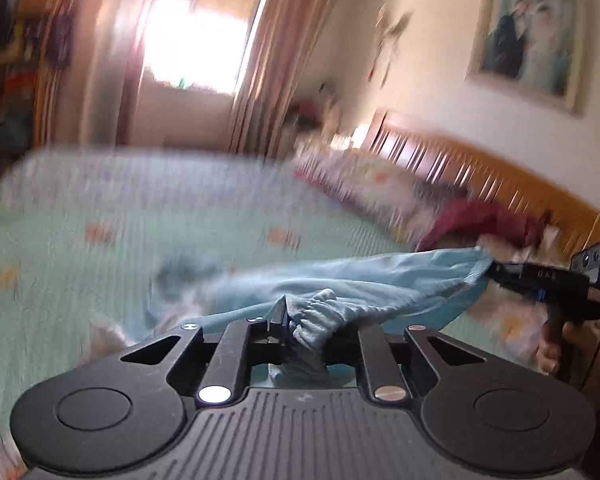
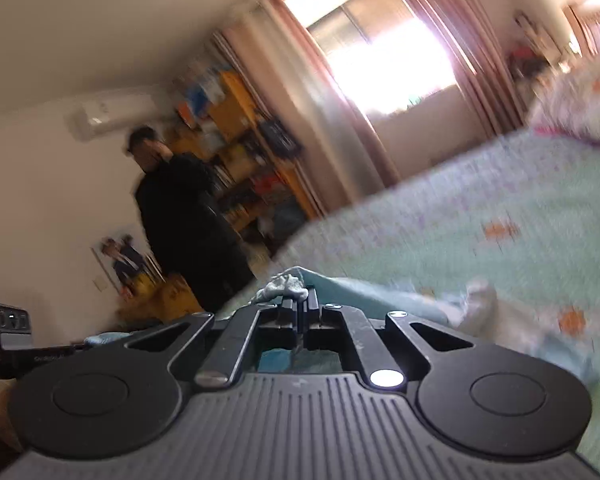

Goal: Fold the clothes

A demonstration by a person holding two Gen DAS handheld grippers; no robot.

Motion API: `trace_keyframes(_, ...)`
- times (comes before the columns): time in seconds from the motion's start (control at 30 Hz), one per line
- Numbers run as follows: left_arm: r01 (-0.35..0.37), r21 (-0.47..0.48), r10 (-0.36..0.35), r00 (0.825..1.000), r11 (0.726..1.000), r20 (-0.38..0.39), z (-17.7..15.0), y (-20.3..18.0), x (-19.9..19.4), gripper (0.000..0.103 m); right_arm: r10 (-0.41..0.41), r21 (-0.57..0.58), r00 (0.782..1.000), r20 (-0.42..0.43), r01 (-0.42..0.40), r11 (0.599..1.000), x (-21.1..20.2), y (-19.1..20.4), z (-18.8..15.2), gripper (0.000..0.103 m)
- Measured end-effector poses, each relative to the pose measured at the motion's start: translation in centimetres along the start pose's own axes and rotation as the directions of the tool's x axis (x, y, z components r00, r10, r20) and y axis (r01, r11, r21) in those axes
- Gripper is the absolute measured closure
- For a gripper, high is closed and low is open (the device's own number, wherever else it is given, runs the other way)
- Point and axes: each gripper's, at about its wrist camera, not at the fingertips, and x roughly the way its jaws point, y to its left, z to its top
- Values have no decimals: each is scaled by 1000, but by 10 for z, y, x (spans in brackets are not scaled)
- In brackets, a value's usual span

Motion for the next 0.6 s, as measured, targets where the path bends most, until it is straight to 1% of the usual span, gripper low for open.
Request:
trace_keyframes(0.03, -19, -35, 17, 998, 999, -53, -16, 12, 18, 87, -27, 21, 999, -33, 27, 999, 9, -10, -14, 100)
trace_keyframes(0.07, -61, -40, 57, 993, 997, -101, -33, 22, 38, 87, -73, 16, 995, -72, 75, 997, 23, -23, -27, 100)
trace_keyframes(0.1, -103, -44, 96, 984, 994, -148, -49, 32, 57, 87, -120, 10, 987, -111, 122, 993, 38, -35, -40, 100)
trace_keyframes(0.17, -179, -46, 163, 957, 983, -240, -80, 52, 95, 87, -210, -8, 960, -187, 212, 977, 68, -59, -65, 100)
trace_keyframes(0.23, -215, -45, 191, 932, 976, -309, -103, 63, 122, 87, -274, -71, 932, -238, 265, 962, 90, -70, -83, 100)
trace_keyframes(0.27, -223, -30, 202, 925, 974, -322, -109, 64, 129, 87, -318, -124, 913, -255, 295, 947, 99, -72, -93, 100)
trace_keyframes(0.3, -221, -10, 206, 922, 975, -328, -114, 64, 133, 87, -348, -171, 899, -267, 311, 935, 104, -72, -102, 100)
trace_keyframes(0.33, -209, 1, 197, 922, 978, -333, -117, 62, 136, 87, -361, -196, 891, -276, 315, 929, 105, -72, -108, 100)
trace_keyframes(0.4, -180, -5, 167, 924, 984, -344, -123, 60, 133, 86, -362, -184, 884, -294, 319, 930, 95, -77, -118, 100)
trace_keyframes(0.5, -151, -2, 140, 921, 989, -364, -137, 58, 128, 81, -367, -160, 877, -310, 332, 930, 72, -86, -128, 99)
trace_keyframes(0.53, -146, 5, 138, 917, 989, -375, -143, 55, 128, 78, -368, -153, 871, -326, 335, 930, 65, -88, -131, 99)
trace_keyframes(0.6, -153, 33, 153, 898, 988, -411, -157, 48, 138, 77, -379, -163, 853, -359, 343, 925, 56, -91, -145, 99)
